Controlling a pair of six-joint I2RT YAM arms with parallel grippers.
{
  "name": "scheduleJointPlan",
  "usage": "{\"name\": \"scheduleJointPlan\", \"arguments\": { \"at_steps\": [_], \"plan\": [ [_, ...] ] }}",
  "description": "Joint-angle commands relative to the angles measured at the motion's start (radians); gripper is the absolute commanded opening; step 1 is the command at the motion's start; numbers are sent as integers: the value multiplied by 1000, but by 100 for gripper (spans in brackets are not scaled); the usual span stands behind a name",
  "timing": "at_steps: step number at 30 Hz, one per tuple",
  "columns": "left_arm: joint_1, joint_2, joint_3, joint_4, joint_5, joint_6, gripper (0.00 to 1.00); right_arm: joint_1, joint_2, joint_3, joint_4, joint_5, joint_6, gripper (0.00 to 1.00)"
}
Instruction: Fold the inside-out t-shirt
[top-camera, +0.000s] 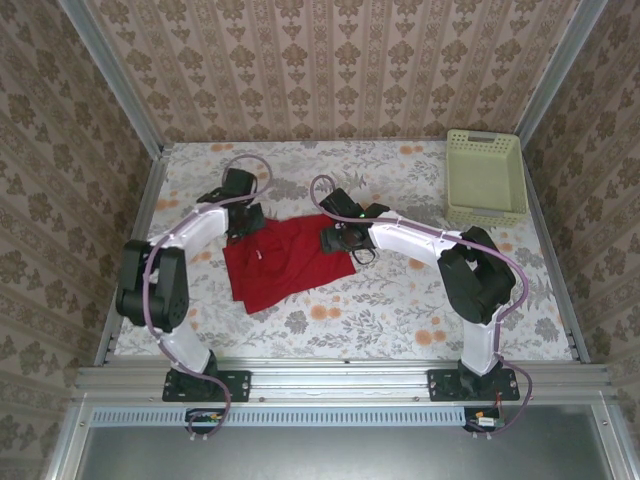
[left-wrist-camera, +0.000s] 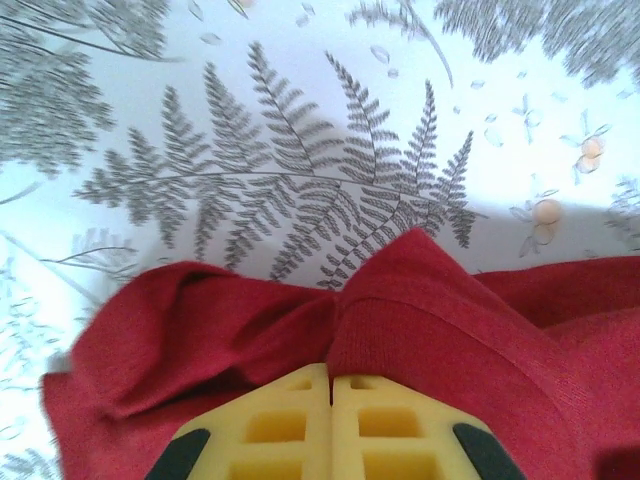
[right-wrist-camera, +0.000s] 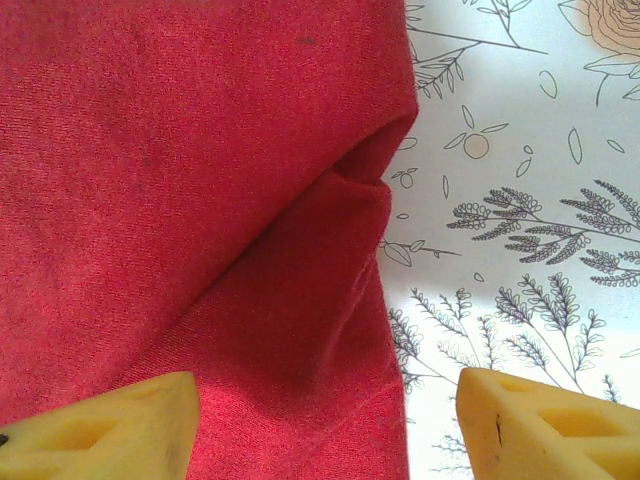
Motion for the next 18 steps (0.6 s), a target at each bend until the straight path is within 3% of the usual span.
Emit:
{"name": "scheduleJointPlan", "arguments": {
  "at_steps": [1, 7, 15, 18],
  "plan": [
    [77, -183, -60, 30, 71, 20, 0, 4, -10, -3, 8, -5, 11, 70],
    [211, -290, -179, 76, 176, -1, 4, 6, 42, 14, 27, -34, 16, 70],
    [272, -120, -201, 83, 174, -5, 18, 9, 147, 60, 28, -35, 10, 70],
    [289, -70, -177, 73, 164, -1, 18, 7, 161, 68, 49, -87, 1, 67]
  ]
}}
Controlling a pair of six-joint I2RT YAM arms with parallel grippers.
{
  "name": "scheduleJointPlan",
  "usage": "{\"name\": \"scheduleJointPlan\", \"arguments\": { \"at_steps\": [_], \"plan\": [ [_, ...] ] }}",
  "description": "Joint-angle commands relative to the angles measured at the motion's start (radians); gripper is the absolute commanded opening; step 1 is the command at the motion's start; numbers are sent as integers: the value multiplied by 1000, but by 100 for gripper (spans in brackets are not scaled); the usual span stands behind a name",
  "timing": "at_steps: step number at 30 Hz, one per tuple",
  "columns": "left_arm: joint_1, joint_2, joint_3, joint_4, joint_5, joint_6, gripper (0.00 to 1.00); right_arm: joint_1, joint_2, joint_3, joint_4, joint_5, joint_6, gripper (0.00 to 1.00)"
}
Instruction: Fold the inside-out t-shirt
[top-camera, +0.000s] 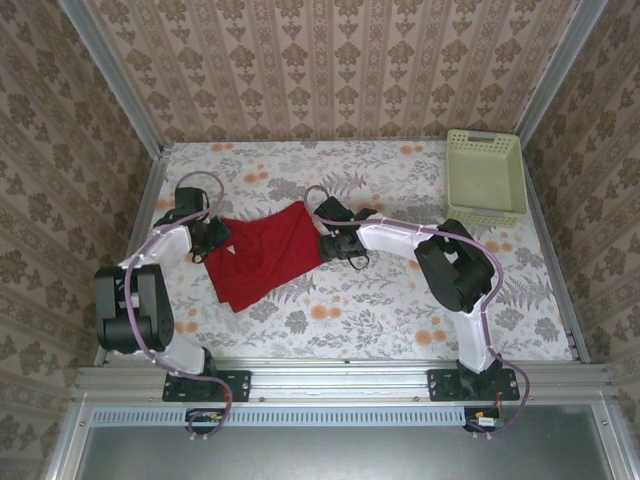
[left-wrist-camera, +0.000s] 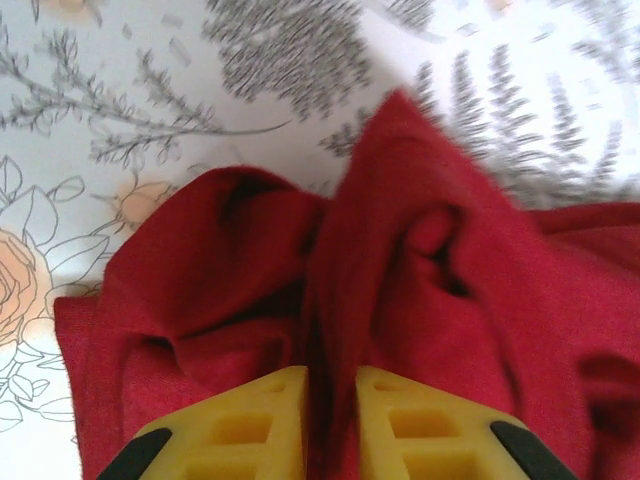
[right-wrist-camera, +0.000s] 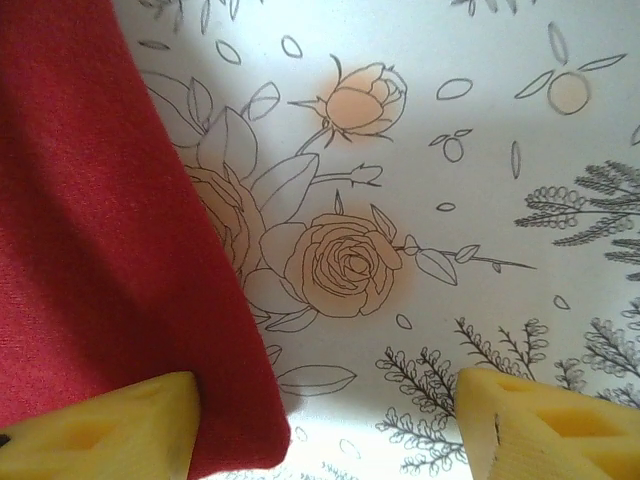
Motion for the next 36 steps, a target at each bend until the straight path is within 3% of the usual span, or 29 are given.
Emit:
{"name": "scheduleJointPlan", "arguments": {
  "at_steps": [1, 5, 9, 11, 15, 18, 22, 26, 31, 36],
  "plan": [
    [21, 27, 35, -14, -5, 6, 17, 7, 19, 45, 30, -71, 0, 65],
    [26, 42, 40, 4, 31, 4, 7, 6, 46, 69, 59, -146, -5, 59],
    [26, 33, 44, 18, 48, 5, 3, 6, 98, 123, 45, -178, -11, 50],
    [35, 32, 53, 13, 48, 3, 0, 6, 113, 141, 23, -156, -13, 41],
    [57, 13, 62, 22, 83, -1, 0, 0, 56, 97, 6, -55, -3, 10],
    [58, -31, 73, 14, 88, -3, 0, -14, -66, -4, 24, 44, 30, 0],
    [58, -108, 43, 46, 102, -34, 0, -29, -217, -130, 33, 136, 71, 0],
    [55, -146, -47, 103, 113, -69, 0, -17, -281, -216, 50, 105, 121, 0],
    [52, 36, -8, 84, 167, -11, 3, 40, -257, -251, 59, 101, 175, 0],
    [33, 161, 91, 68, 158, 18, 15, 41, -225, -270, 57, 106, 226, 0]
  ]
}}
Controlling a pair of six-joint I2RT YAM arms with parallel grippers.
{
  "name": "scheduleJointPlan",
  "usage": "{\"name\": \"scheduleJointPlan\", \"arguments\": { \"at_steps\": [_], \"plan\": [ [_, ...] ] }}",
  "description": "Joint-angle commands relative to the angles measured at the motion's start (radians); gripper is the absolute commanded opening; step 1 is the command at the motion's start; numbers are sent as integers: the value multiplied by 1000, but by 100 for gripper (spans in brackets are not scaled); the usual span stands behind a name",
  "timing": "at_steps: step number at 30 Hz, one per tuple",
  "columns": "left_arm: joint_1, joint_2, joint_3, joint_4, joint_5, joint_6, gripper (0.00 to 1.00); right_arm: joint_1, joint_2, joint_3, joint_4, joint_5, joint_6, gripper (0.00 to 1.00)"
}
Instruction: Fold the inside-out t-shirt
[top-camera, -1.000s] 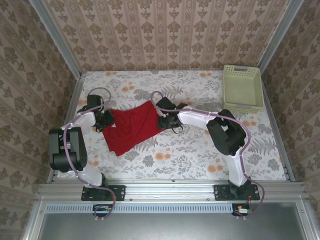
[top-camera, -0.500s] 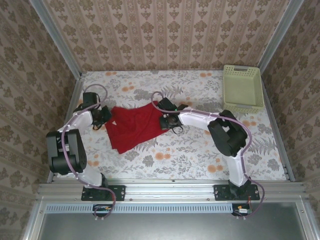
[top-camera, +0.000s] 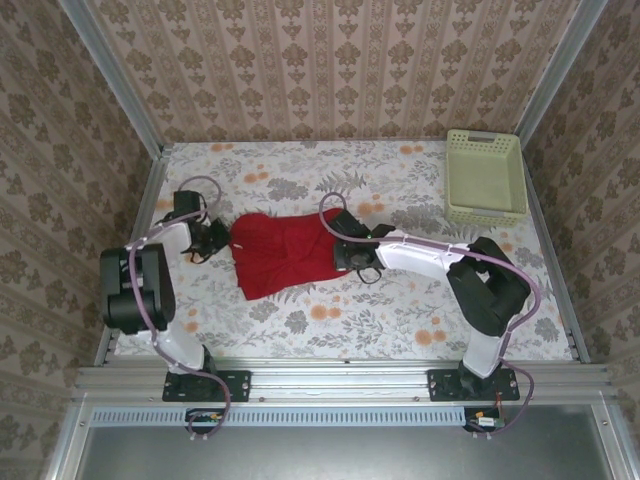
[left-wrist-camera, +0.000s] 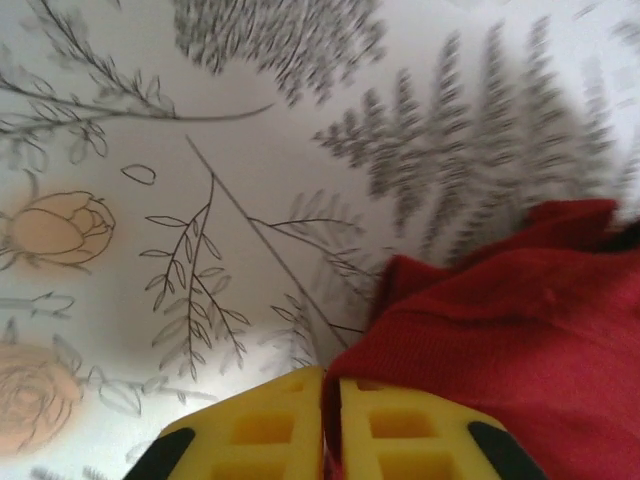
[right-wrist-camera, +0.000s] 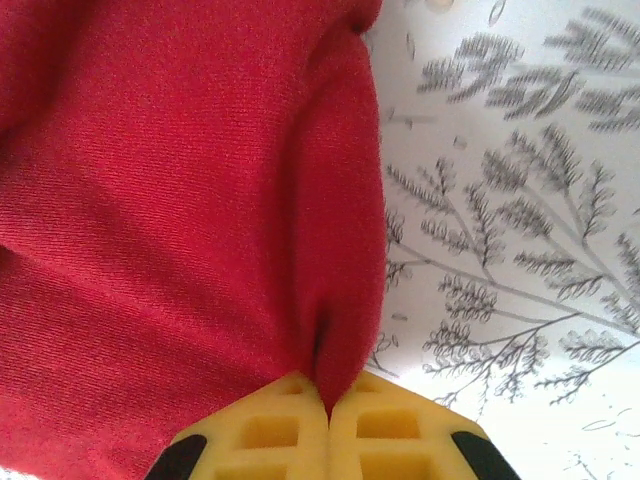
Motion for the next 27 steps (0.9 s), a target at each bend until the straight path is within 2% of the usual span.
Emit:
{"name": "scheduleJointPlan", "arguments": {
  "at_steps": [1, 5, 9, 12, 14, 20, 23, 27],
  "plan": [
    [-16, 27, 100, -25, -8, 50, 18, -6, 25, -22, -20, 44, 65, 1],
    [-24, 31, 192, -152, -95, 81, 37, -9, 11, -63, -2, 56, 77, 5],
    [-105, -71, 215, -220, -228, 118, 60, -4, -14, -86, 43, 18, 49, 15],
    [-180, -114, 210, -194, -237, 133, 70, -4, -26, -88, 52, 18, 47, 18],
    [-224, -96, 218, -166, -208, 137, 72, -4, -25, -81, 50, 16, 46, 21],
    [-322, 72, 346, -208, -239, 128, 71, -4, -17, -69, 56, 8, 44, 22],
    [-326, 165, 412, -247, -269, 115, 59, -4, -11, -72, 55, 16, 49, 22],
    [-321, 222, 459, -225, -260, 114, 27, -4, -9, -75, 48, 24, 47, 19]
  ]
}}
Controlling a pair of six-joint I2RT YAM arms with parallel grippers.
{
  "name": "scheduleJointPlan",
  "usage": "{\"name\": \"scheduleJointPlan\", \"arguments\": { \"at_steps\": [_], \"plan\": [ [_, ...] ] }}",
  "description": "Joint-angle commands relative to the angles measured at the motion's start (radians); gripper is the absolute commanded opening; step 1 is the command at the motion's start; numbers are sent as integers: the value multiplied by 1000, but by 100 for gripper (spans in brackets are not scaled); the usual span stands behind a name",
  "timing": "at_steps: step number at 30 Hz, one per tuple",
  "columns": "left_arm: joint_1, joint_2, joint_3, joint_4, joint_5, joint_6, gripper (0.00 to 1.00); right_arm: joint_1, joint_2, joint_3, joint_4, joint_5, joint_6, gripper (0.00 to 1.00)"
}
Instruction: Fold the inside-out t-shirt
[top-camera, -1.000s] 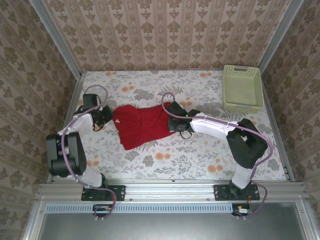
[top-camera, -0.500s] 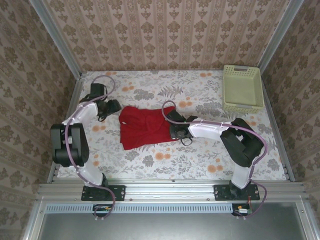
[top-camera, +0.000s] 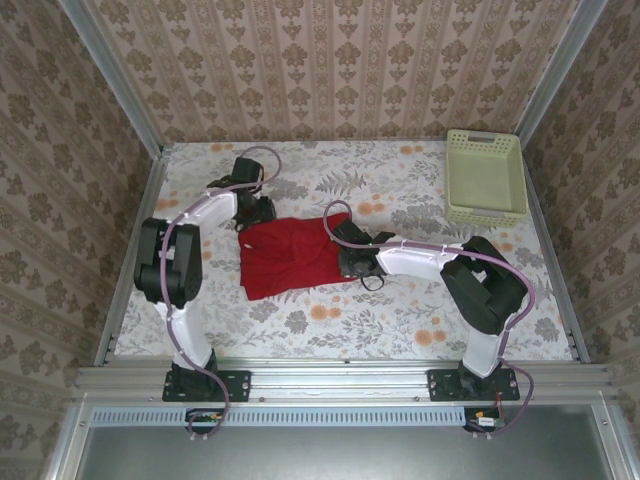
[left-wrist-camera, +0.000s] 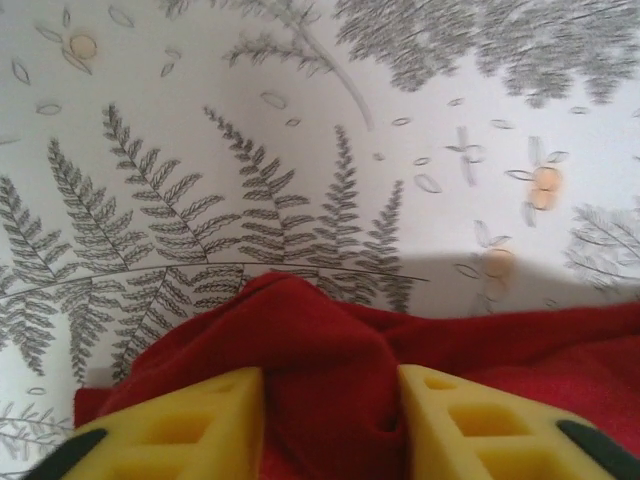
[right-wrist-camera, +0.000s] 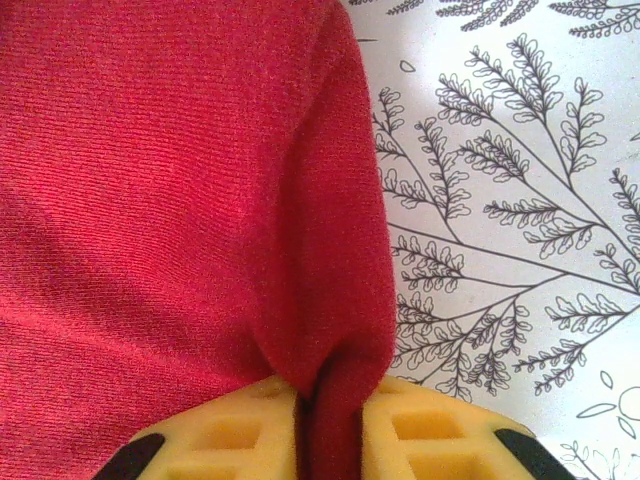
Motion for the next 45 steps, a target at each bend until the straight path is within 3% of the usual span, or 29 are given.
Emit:
{"name": "scheduleJointPlan", "arguments": {
  "at_steps": [1, 4, 11, 15, 20, 24, 26, 29, 33, 36, 40, 45],
  "plan": [
    [11, 17, 58, -17, -16, -5, 20, 1, -19, -1, -4, 7, 5, 17],
    [41, 26, 83, 2, 22, -27, 0, 1, -26, -21, 3, 13, 9, 10],
    [139, 45, 161, -5, 68, -28, 0, 6, -76, -112, 59, 9, 13, 1],
    [148, 125, 240, -12, 134, 1, 1, 26, -72, -127, 74, 3, 12, 1],
    [132, 204, 292, -11, 177, 15, 26, 34, -65, -113, 73, 0, 24, 5],
    [128, 174, 326, -125, 122, 29, 57, 30, -90, -70, 13, 35, -19, 33],
    [130, 84, 287, -197, 46, 3, 67, 22, -113, -30, -36, 54, -71, 44],
    [128, -127, 108, -202, -28, -86, 72, 13, -115, 57, -105, 87, -177, 53],
    [55, -430, -235, -64, -70, -185, 73, -5, -42, 197, -129, 68, -274, 55],
    [16, -571, -429, 31, -53, -255, 72, -10, 46, 321, -130, 33, -320, 55],
    [-10, -593, -556, 157, 18, -277, 69, -31, 189, 477, -140, -51, -334, 55],
    [-2, -432, -567, 248, 67, -253, 62, -92, 348, 601, -185, -87, -288, 55]
  ]
}}
